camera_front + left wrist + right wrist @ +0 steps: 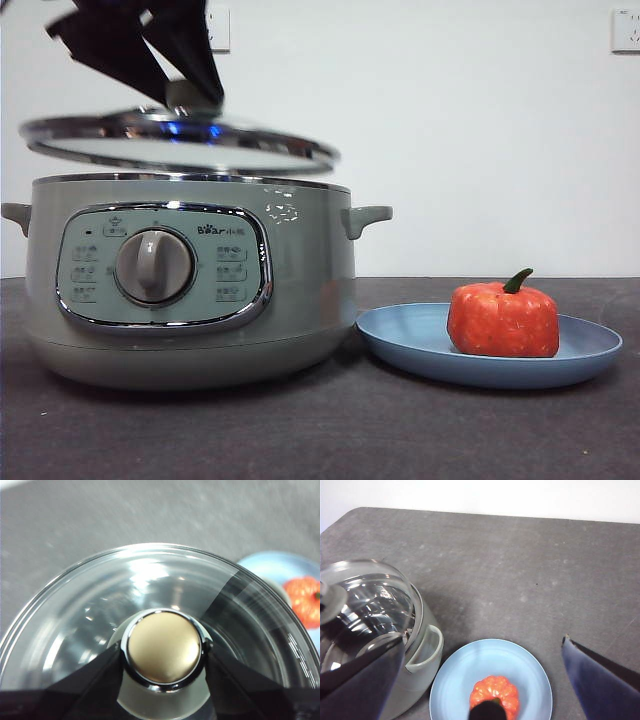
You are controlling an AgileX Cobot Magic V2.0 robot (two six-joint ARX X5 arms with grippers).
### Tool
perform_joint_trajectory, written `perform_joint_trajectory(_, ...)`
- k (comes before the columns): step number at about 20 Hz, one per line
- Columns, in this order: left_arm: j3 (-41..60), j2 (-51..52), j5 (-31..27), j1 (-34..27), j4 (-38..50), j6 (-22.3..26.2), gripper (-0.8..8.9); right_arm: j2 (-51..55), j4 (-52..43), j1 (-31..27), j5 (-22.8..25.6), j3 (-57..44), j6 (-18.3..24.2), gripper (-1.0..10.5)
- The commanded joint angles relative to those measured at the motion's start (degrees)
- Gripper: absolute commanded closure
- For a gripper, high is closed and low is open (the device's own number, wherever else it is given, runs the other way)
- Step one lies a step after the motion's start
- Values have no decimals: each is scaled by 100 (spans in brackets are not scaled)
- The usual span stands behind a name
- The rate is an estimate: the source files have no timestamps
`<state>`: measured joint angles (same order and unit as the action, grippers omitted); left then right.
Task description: Take the pumpkin out from the steamer,put the pumpkin in the blue plate,close the lid
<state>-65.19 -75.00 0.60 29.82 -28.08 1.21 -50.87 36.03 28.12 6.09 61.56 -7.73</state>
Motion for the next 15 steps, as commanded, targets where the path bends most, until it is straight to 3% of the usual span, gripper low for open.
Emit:
perform_joint_trajectory(1,-26,-142,0,48,254,-61,822,0,-35,7,24,-44,9,411)
perform_joint_trajectory(12,-26,-461,-61,59,-286,35,822,0,-7,7,24,-44,9,411)
perform_joint_trajectory(15,-26,-461,-66,46,-409,33,737,0,7,7,24,-44,9,411)
